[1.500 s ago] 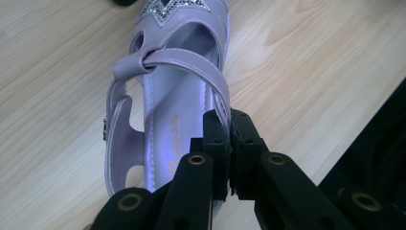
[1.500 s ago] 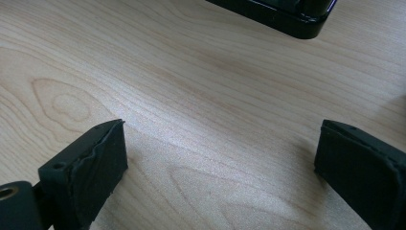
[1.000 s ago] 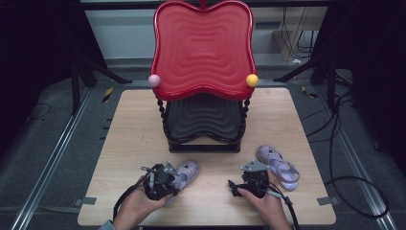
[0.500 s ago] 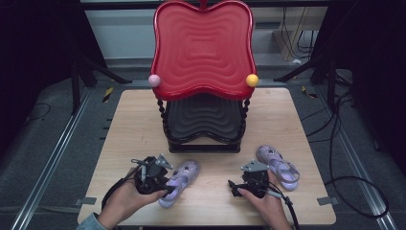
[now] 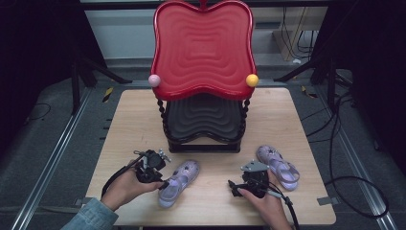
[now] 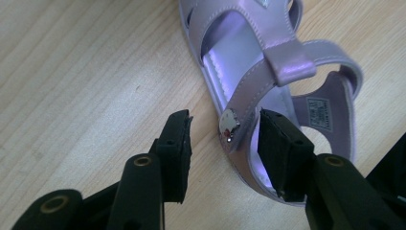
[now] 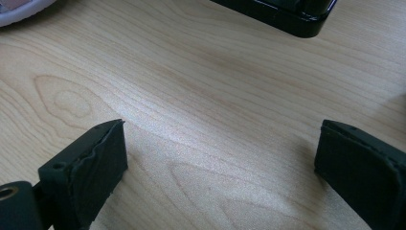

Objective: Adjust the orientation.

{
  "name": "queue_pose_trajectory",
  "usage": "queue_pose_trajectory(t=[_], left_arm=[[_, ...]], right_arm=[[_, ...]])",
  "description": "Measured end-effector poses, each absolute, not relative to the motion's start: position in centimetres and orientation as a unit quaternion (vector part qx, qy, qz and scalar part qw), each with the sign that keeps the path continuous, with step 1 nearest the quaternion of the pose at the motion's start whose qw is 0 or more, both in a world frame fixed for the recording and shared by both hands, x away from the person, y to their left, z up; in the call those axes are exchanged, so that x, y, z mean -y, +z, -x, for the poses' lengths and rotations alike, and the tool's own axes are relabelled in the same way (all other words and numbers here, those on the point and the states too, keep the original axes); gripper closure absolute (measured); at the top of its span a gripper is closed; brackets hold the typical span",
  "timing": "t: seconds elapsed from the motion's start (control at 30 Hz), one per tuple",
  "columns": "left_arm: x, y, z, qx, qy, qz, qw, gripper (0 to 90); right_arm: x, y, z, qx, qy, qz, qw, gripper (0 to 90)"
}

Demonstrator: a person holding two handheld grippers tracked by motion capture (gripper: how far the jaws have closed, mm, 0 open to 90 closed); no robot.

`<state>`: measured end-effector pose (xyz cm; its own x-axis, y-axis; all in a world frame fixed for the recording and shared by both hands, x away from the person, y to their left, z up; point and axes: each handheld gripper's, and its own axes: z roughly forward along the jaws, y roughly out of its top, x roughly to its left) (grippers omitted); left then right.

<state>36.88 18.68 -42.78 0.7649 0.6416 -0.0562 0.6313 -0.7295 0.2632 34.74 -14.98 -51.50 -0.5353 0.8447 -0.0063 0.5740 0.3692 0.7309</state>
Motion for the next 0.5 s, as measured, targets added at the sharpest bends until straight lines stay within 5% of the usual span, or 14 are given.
queue_pose_trajectory(t=[0.5], left_arm=[[-17.76, -43.53, -37.59, -0.324, -0.012, -0.942, 0.083, 67.5]], right_arm=[[14.98, -51.49, -34.74, -0.804, 0.348, -0.441, 0.195, 4.2]])
